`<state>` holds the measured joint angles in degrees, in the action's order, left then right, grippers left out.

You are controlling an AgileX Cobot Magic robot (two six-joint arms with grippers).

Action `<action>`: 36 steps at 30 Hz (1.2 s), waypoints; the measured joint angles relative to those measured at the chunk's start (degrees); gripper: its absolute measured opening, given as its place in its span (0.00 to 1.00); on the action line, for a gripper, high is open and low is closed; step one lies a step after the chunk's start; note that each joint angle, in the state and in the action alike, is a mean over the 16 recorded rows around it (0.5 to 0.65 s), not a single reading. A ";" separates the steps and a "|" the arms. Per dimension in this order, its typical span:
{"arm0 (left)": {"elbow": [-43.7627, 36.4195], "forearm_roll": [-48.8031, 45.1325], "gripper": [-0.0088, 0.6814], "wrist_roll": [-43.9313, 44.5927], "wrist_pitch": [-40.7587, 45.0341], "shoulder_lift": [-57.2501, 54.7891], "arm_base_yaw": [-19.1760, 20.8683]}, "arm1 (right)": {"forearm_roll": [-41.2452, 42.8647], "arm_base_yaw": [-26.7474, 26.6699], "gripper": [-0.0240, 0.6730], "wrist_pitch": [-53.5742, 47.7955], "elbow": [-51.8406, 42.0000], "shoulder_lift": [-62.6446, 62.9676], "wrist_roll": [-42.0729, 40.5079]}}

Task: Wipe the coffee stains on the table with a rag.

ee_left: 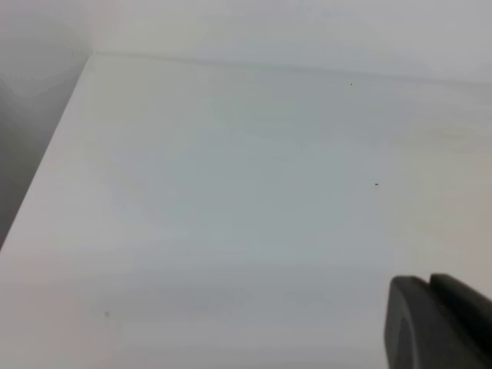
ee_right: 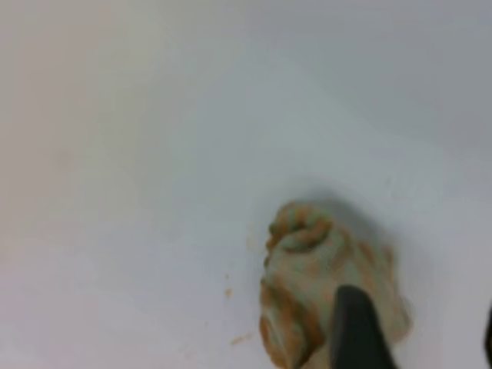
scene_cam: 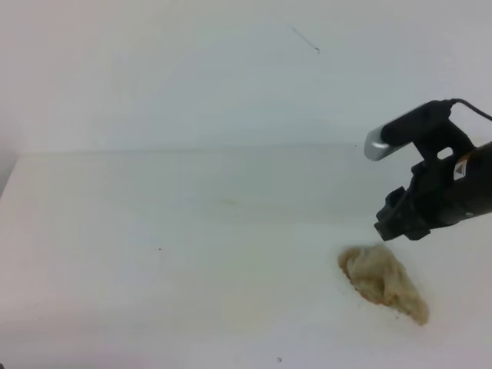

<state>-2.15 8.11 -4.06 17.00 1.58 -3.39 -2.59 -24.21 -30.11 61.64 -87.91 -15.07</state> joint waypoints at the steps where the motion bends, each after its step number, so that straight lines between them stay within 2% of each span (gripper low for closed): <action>1: 0.00 0.00 0.01 0.00 0.00 0.00 0.00 | 0.03 0.00 0.55 -0.24 0.17 0.62 0.05; 4: 0.00 0.00 0.01 0.00 0.00 0.00 0.00 | 0.11 0.00 0.61 -1.29 0.71 3.34 0.21; 6: 0.00 0.00 0.01 0.00 0.00 0.00 0.00 | 0.14 0.00 0.59 -2.38 1.06 5.87 0.24; 17: 0.00 0.00 0.01 0.00 0.00 0.00 0.00 | 2.19 0.00 0.16 -11.87 0.15 28.24 2.82; 21: 0.00 0.00 0.01 0.00 0.00 0.00 0.00 | 4.11 0.00 0.05 -12.95 -3.85 36.99 4.81; 28: 0.00 0.00 0.01 0.00 0.00 0.00 0.00 | 9.59 0.00 0.04 -5.19 -15.23 47.79 7.78; 36: 0.00 0.00 0.01 0.00 0.00 -0.10 0.00 | 14.07 -0.04 0.04 4.00 -25.34 51.89 8.04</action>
<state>-2.15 8.11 -4.06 17.00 1.48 -3.39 11.47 -24.25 -26.11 36.30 -36.02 -7.03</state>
